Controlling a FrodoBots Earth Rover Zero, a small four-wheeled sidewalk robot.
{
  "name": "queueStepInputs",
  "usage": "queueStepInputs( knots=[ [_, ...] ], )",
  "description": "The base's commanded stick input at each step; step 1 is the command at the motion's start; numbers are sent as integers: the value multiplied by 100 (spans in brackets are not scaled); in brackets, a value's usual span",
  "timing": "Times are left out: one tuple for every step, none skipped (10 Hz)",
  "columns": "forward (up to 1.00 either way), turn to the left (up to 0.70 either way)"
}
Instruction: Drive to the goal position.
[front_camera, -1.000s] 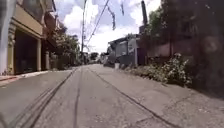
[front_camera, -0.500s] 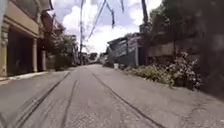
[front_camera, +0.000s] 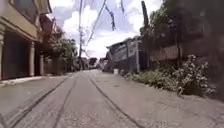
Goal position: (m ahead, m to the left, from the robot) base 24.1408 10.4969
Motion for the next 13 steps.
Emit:
queueStepInputs(
  knots=[
    [70,0],
    [70,0],
    [70,0],
    [70,0],
    [70,0],
    [70,0],
    [70,0],
    [70,0],
    [70,0],
    [70,0],
    [70,0],
    [70,0],
    [70,0]
  ],
)
